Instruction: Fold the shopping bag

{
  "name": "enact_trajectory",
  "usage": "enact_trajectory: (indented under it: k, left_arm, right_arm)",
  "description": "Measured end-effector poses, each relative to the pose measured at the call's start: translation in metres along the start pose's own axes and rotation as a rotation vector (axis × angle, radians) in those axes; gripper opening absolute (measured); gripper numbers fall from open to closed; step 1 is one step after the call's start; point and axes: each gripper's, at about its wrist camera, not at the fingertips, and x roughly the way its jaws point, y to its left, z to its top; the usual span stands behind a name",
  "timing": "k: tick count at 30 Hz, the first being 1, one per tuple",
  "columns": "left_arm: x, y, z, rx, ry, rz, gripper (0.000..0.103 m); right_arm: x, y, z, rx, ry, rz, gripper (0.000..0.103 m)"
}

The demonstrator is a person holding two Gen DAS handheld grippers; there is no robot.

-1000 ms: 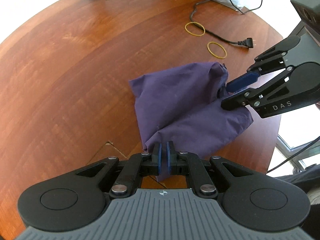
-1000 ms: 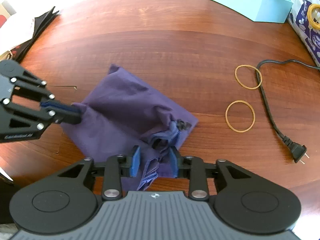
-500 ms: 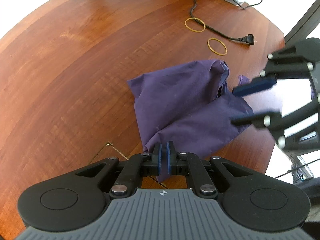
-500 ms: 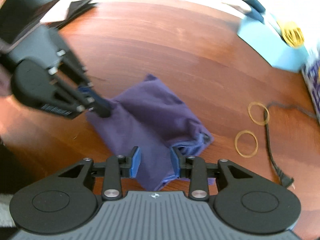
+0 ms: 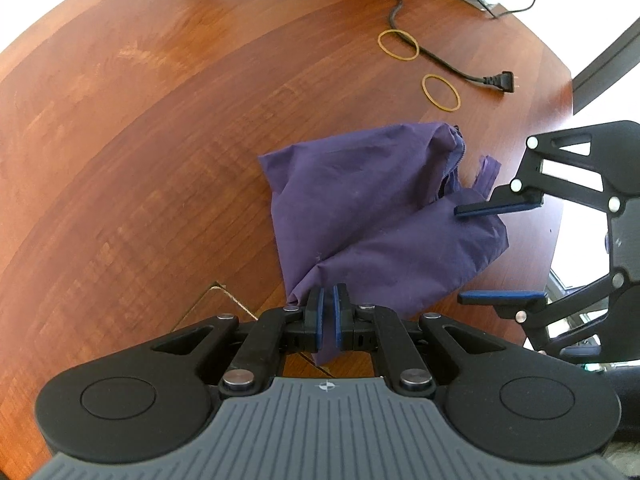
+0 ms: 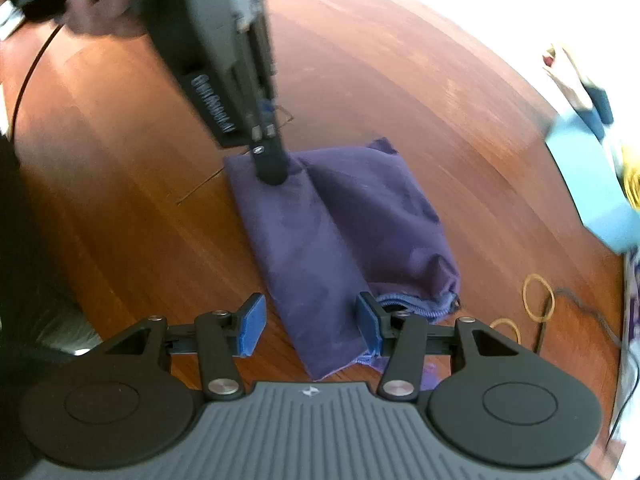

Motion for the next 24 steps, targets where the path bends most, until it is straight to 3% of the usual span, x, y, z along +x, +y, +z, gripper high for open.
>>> enact_trajectory:
  k: [6, 10, 13, 18, 22, 24]
  left_arm:
    - [-0.002, 0.003, 0.002, -0.012, 0.002, -0.015, 0.007]
    - [-0.030, -0.018, 0.002, 0.166, -0.170, -0.032, 0.008]
    - [-0.032, -0.020, 0.017, 0.183, -0.227, -0.043, 0.008]
    - [-0.014, -0.005, 0.048, 0.155, -0.222, -0.098, 0.008]
    - [0.012, 0.005, 0.067, 0.135, -0.116, -0.094, 0.007]
    - [0.024, 0.015, 0.073, 0.075, -0.061, -0.091, 0.002]
  right_arm:
    - [0.003, -0.001, -0.007, -0.094, -0.027, 0.022, 0.053]
    - [0.002, -0.018, -0.008, -0.036, -0.041, 0.083, 0.046]
    - [0.002, -0.031, -0.007, 0.024, -0.044, 0.135, 0.045]
    - [0.003, -0.057, -0.007, 0.161, -0.046, 0.244, 0.044]
    - [0.005, -0.076, -0.008, 0.252, -0.046, 0.322, 0.043]
    - [0.006, -0.085, -0.010, 0.299, -0.044, 0.360, 0.042]
